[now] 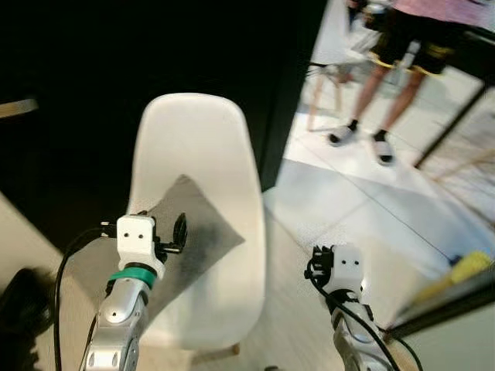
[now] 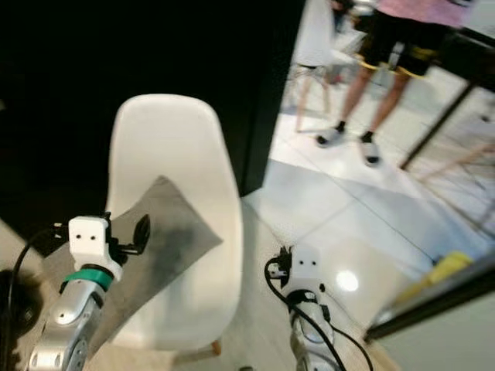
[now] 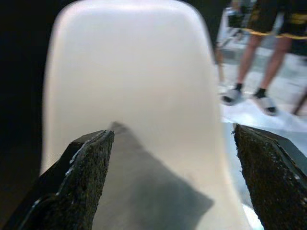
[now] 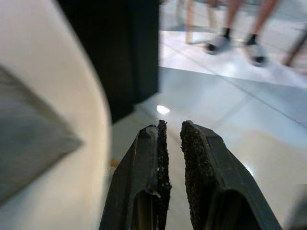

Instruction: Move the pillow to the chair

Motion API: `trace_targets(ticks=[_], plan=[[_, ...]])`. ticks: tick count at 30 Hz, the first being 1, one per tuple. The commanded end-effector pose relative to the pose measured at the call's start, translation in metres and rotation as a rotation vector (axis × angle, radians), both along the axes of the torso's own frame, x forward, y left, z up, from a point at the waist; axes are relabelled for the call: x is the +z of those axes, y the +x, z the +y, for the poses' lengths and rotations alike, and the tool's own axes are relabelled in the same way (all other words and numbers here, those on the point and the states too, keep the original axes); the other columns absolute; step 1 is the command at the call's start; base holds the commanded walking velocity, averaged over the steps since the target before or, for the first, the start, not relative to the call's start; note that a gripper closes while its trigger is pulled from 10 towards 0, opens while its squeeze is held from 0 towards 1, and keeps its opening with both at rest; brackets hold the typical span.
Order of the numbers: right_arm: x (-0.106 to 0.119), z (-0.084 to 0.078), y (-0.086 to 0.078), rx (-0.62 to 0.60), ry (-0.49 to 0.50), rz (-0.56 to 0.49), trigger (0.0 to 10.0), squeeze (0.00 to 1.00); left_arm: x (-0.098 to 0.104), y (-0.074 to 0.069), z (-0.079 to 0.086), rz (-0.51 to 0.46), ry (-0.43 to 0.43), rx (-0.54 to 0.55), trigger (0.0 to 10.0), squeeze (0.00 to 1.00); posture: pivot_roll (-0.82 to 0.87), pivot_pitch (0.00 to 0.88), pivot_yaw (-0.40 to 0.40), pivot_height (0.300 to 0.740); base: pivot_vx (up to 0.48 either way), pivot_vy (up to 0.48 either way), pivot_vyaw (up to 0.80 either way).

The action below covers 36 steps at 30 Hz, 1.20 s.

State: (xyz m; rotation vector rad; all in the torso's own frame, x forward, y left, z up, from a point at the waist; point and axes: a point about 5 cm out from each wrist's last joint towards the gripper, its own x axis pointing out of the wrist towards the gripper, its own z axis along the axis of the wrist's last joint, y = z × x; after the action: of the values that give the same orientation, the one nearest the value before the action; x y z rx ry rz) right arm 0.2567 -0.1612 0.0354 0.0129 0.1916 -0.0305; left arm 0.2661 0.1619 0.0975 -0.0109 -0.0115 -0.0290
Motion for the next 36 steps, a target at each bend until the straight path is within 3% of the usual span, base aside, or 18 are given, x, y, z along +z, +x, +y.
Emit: trace_targets(ticks=[1,36], plan=[[-0.002,0.001,-0.002,0.005,0.012,0.009,10.0,0.0,-0.007,-0.004,0.004,0.023,0.005,0.017,10.0,0.0,0.05,0.017,0.046,0.74,0.0,0.0,0.0],[0.001,-0.001,0.007,-0.016,0.012,0.01,10.0,0.0,-0.004,0.008,0.019,0.005,0.038,0.143,10.0,0.0,0.04,0.022,0.046,0.74,0.0,0.0,-0.78]])
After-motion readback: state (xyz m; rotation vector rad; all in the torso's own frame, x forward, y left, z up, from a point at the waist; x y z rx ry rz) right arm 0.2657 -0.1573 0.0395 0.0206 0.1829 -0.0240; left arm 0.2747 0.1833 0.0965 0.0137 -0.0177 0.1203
